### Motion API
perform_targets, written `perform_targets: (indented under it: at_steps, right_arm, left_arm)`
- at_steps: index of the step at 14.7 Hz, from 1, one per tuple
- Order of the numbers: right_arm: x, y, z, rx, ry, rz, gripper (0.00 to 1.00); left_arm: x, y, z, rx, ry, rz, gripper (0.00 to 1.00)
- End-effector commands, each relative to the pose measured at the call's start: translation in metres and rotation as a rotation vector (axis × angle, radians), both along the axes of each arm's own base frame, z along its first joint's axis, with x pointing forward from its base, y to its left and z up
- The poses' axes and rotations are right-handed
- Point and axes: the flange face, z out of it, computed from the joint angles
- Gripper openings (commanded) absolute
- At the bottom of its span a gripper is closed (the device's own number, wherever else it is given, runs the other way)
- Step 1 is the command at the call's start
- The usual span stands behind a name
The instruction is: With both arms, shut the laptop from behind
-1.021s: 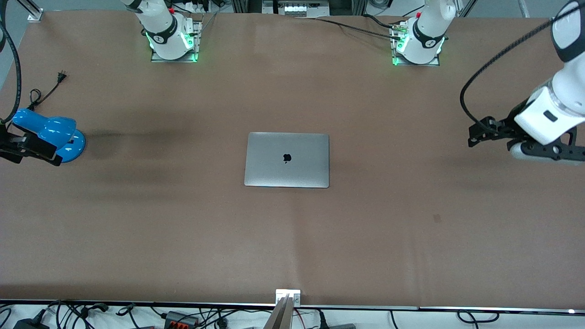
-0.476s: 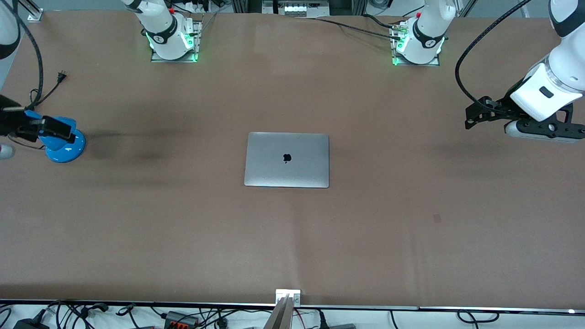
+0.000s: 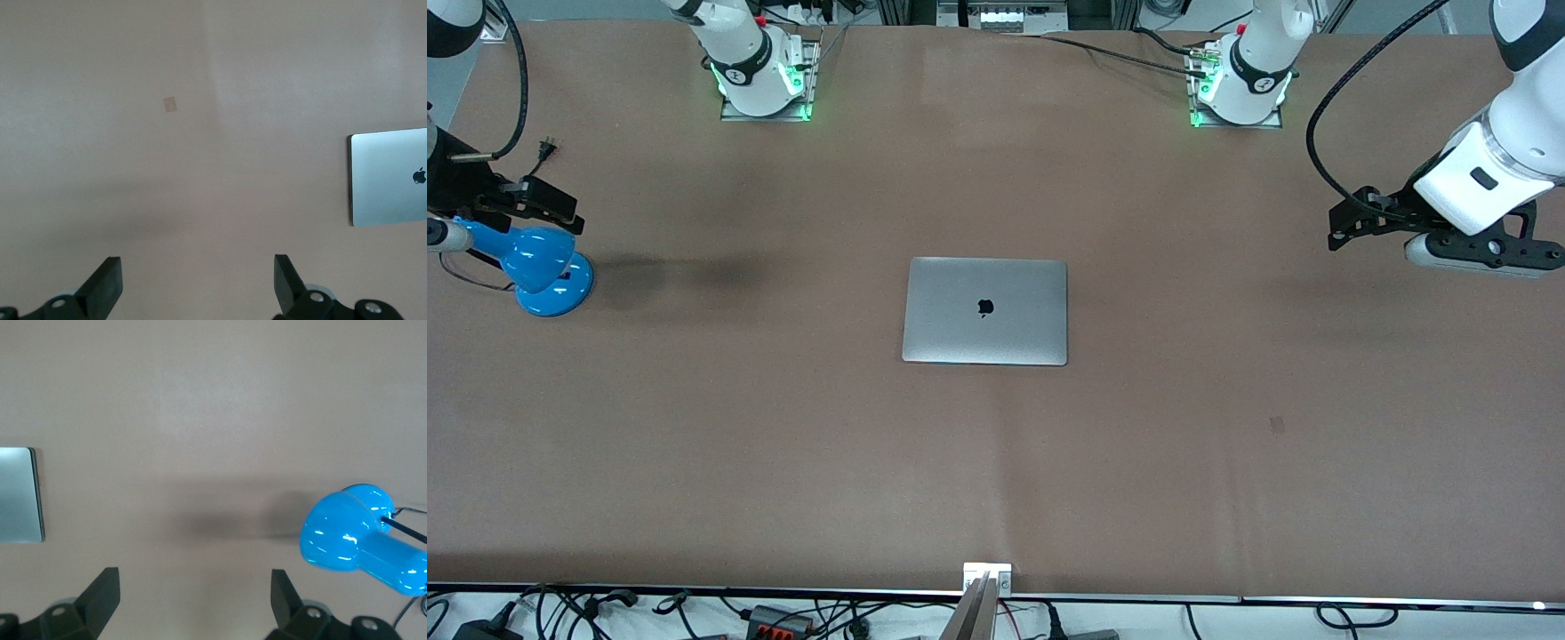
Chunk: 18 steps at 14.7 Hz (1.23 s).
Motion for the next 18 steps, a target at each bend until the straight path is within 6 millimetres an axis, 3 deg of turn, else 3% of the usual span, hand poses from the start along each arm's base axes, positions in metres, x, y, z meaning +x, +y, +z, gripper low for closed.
perform_targets:
  at_steps: [1, 18]
  right_arm:
    - [-0.004, -0.001, 0.002, -0.013, -0.020, -0.001, 1.00]
    - [-0.012, -0.007, 0.010, -0.012, -0.012, -0.003, 1.00]
  left_arm:
    - [-0.004, 0.000, 0.003, 0.014, 0.001, -0.006, 1.00]
    - [-0.004, -0.001, 0.003, 0.016, 0.000, -0.012, 1.00]
